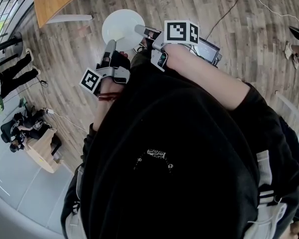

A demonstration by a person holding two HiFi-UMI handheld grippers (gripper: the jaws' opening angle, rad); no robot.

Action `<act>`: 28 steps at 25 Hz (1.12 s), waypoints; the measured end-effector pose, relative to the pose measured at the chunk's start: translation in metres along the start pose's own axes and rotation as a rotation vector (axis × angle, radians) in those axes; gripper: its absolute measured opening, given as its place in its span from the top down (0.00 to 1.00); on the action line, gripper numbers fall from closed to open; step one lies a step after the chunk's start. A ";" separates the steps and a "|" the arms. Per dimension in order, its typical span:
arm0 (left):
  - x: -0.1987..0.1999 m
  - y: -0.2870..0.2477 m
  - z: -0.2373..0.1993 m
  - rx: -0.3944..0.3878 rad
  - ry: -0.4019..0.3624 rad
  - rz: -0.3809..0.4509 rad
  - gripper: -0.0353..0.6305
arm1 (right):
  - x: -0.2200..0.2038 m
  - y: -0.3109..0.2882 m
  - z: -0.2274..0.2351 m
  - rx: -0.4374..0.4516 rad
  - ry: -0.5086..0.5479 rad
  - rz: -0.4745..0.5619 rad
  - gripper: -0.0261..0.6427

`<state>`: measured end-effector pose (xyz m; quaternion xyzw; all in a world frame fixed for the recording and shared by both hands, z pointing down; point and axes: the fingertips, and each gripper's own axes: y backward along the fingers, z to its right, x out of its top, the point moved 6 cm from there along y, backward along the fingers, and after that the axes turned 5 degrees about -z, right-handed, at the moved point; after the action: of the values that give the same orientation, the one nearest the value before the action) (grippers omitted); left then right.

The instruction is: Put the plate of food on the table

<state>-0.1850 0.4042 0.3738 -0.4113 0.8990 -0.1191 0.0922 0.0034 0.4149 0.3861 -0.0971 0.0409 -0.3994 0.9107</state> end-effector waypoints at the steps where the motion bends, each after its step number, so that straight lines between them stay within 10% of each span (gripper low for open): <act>1: 0.000 0.000 0.000 -0.002 0.003 -0.005 0.92 | -0.001 0.001 -0.001 -0.001 0.000 0.005 0.91; 28: 0.125 -0.123 0.004 -0.021 0.007 -0.123 0.92 | 0.114 -0.099 -0.002 -0.032 -0.028 0.118 0.91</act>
<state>-0.1764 0.2310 0.3975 -0.4661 0.8736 -0.1168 0.0772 0.0089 0.2652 0.4053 -0.1148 0.0400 -0.3430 0.9314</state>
